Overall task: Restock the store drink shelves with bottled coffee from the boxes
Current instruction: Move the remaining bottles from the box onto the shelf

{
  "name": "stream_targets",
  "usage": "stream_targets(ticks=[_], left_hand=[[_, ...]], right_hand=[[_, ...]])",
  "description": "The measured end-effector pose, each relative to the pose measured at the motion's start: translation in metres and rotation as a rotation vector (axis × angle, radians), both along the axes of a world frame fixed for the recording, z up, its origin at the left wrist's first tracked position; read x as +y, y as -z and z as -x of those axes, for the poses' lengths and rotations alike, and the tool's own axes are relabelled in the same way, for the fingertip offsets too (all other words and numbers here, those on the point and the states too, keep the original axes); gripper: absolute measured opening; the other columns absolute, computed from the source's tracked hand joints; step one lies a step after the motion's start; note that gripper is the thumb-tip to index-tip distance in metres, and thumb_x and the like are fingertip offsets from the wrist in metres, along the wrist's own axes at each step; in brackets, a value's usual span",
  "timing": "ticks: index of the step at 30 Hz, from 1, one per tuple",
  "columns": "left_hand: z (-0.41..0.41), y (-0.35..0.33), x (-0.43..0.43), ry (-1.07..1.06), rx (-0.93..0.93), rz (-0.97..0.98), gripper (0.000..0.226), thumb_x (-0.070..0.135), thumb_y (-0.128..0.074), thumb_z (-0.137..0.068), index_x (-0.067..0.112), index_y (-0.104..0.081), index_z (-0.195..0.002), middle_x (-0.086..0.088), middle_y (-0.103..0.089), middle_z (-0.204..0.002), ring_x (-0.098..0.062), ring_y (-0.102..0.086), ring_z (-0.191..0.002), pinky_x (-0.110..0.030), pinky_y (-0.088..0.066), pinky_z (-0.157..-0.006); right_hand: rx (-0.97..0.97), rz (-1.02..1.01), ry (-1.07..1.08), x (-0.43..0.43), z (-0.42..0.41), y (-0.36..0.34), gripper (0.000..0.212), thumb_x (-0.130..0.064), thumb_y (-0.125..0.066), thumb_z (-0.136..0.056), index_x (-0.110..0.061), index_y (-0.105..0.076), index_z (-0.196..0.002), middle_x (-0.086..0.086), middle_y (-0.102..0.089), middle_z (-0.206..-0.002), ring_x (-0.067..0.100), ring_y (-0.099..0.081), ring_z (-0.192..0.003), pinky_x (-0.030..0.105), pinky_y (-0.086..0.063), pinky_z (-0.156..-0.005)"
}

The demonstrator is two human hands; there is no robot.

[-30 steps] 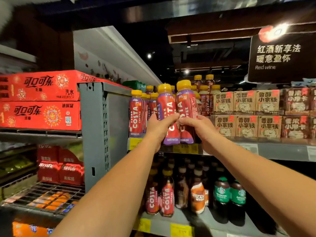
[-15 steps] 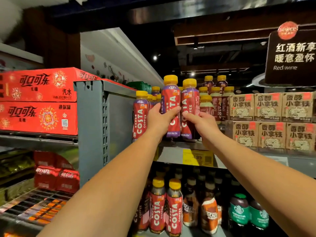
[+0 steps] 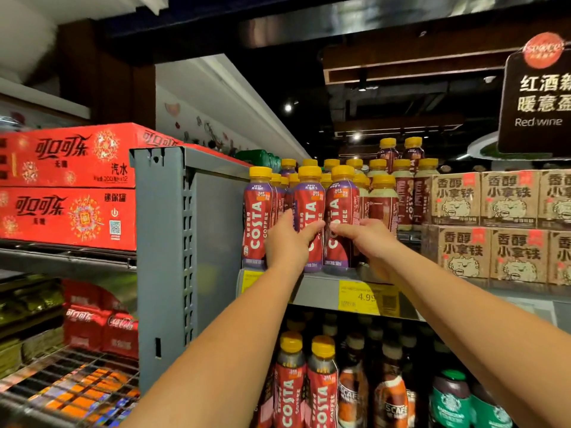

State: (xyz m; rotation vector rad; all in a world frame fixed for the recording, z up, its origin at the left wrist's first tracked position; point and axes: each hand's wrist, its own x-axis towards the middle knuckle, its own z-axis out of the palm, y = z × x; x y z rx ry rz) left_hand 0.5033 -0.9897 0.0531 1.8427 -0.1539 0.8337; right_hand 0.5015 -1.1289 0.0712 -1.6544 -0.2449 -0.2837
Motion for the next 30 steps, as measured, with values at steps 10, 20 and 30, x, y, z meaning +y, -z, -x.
stream_targets(ticks=[10,20,30], left_hand=[[0.002,0.004,-0.005,-0.208,0.017,-0.182,0.071,0.045,-0.076,-0.07,0.018,-0.043,-0.126,-0.003,-0.046,-0.119,-0.021,-0.052,-0.108,-0.036,-0.047,-0.084],[0.01,0.023,0.009,-0.297,-0.066,-0.142,0.048,0.041,-0.066,-0.083,0.015,-0.047,-0.119,0.0,-0.056,-0.115,-0.016,-0.055,-0.105,-0.026,-0.041,-0.076],[0.011,0.032,0.015,-0.379,-0.049,-0.21,0.059,0.051,-0.073,-0.074,0.019,-0.051,-0.118,0.0,-0.056,-0.116,-0.017,-0.052,-0.11,-0.034,-0.046,-0.09]], right_hand=[[0.024,0.125,-0.008,-0.003,0.001,0.002,0.035,0.002,-0.074,-0.066,-0.009,-0.064,-0.098,0.009,-0.069,-0.1,0.026,-0.062,-0.098,0.033,-0.048,-0.078],[-0.027,0.155,0.113,-0.002,-0.001,0.005,0.05,-0.009,-0.088,-0.057,-0.013,-0.047,-0.084,0.005,-0.065,-0.094,0.02,-0.062,-0.085,0.026,-0.044,-0.058],[-0.003,0.215,0.095,-0.001,0.004,0.003,0.052,-0.005,-0.083,-0.063,-0.009,-0.048,-0.102,0.005,-0.062,-0.097,0.014,-0.058,-0.082,0.025,-0.044,-0.059]])
